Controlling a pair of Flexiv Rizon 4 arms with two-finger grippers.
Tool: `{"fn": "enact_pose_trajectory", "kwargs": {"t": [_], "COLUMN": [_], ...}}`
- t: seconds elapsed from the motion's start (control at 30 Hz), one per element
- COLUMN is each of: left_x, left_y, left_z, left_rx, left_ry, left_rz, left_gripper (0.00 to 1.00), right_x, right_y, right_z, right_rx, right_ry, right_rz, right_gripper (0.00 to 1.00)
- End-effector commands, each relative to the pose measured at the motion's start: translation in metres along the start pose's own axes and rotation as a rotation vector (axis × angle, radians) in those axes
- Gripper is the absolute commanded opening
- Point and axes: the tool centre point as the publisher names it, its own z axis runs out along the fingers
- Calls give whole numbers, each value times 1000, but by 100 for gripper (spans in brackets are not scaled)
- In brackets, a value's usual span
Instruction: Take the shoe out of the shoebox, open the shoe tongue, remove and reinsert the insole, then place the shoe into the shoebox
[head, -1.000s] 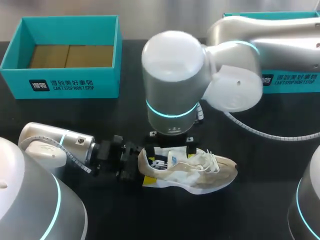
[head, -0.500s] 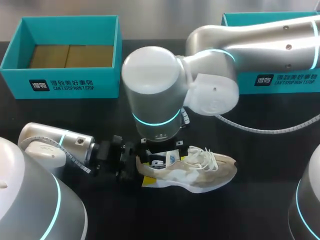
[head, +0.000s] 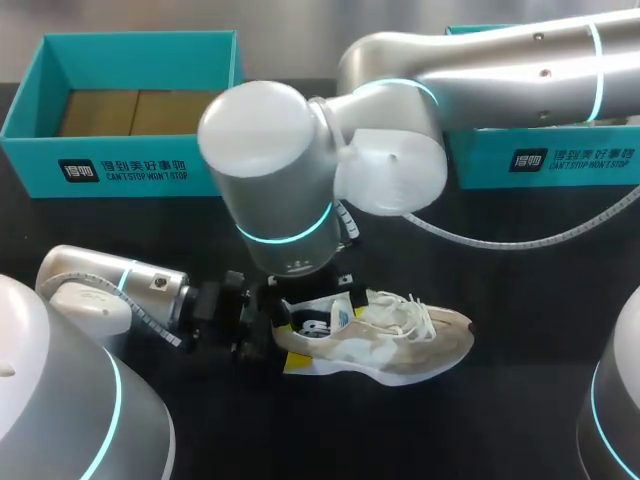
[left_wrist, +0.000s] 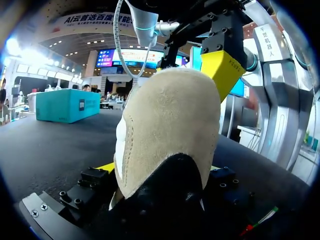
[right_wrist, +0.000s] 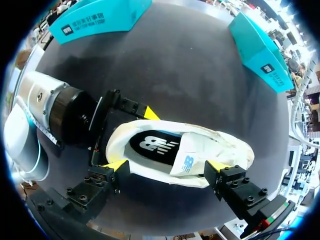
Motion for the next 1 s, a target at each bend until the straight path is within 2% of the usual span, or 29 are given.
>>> {"fn": "enact_pose_trajectory", "kwargs": {"t": [0.03,0.43,0.77,1.0], "left_x": [-1,-1,-1,-1], "left_y": [-1,-1,-1,-1], "left_z": [2,2,2,2], "left_rx": [-2,-2,-2,-2], "left_ry": [0,0,0,0], "left_rz": [0,0,0,0], "left_gripper": [0,0,0,0], "right_x": [5,-12,-26,-28], "right_y": [-10,-4,-6,-9], "right_z": [-10,-10,-9,-2], "right_rx": [-16,21,23,24], "right_ry": [-518,-386,-336,-311], "right_rz": [923,951,991,1013], "right_gripper": [100,100,100,100]}}
